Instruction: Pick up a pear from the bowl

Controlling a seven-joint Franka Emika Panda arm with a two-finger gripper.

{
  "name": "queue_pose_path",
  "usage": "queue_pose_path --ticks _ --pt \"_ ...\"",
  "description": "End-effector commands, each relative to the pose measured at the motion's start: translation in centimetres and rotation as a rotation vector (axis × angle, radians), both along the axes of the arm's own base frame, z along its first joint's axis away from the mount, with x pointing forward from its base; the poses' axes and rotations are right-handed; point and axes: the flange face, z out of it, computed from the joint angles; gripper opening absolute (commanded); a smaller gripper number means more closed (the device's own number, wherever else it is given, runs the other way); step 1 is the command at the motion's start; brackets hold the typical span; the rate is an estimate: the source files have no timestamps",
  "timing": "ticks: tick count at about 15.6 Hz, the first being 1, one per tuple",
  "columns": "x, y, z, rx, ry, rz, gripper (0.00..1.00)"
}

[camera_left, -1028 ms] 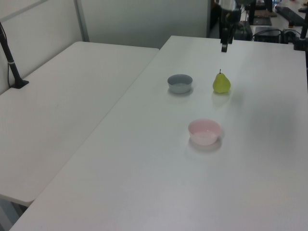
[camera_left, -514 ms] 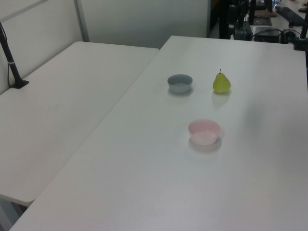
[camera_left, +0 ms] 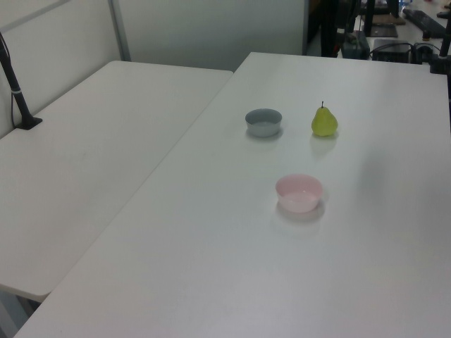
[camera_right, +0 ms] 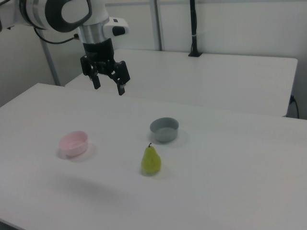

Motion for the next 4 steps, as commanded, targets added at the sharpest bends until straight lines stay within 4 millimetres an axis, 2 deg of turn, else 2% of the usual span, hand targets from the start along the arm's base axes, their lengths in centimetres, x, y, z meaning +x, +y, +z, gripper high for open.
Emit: queue_pose_path --ticks 1,4 --pt "0.23 0.56 0.37 -0.026 -0.020 0.042 1.00" --pt "0.34 0.65 0.14 -0.026 -0.017 0.044 1.00"
